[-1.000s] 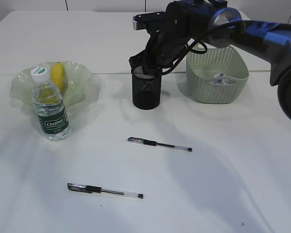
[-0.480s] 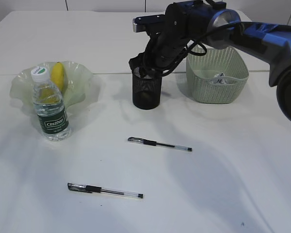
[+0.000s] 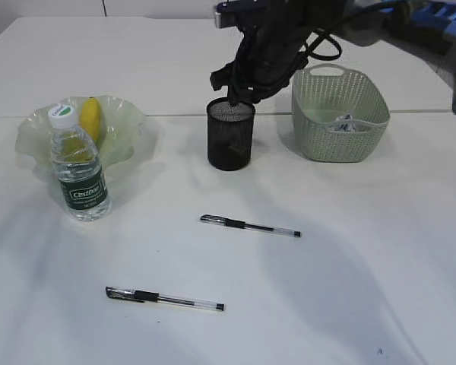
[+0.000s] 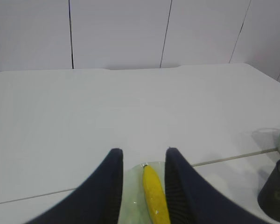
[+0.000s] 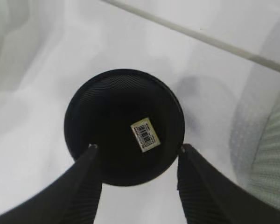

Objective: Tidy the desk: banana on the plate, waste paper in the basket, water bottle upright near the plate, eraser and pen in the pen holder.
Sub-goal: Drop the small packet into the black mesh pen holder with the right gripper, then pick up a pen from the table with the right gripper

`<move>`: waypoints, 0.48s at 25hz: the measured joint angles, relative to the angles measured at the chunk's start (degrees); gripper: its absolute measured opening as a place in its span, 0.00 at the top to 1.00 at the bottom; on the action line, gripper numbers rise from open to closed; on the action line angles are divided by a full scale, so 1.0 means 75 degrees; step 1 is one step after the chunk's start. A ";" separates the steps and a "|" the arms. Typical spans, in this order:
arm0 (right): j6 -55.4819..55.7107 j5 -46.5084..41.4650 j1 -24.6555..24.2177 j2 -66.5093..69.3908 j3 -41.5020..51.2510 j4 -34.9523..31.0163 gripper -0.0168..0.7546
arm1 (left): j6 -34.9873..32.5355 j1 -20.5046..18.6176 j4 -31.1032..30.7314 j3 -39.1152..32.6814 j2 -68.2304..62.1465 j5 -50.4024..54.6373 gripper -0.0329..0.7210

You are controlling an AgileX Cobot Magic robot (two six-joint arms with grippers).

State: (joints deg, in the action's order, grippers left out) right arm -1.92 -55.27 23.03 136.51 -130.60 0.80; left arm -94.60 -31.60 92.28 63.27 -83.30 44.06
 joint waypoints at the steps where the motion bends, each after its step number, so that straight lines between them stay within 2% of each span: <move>1: 0.0000 -0.0012 0.0000 -0.0110 0.0000 0.0017 0.47 | 0.0000 0.0000 0.0000 0.0000 0.0000 0.0000 0.67; 7: -0.0231 -0.0416 0.0000 -0.0545 -0.0031 -0.0172 0.49 | 0.0000 0.0000 0.0000 0.0000 0.0000 0.0000 0.67; 12: -0.1287 -0.1480 -0.0005 -0.0755 -0.0030 -0.0965 0.54 | 0.0053 0.0000 0.0000 0.0000 0.0000 0.0000 0.67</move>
State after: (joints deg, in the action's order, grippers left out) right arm -11.58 -66.38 23.00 130.85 -130.82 -6.44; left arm -94.20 -31.60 92.28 63.27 -83.30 44.06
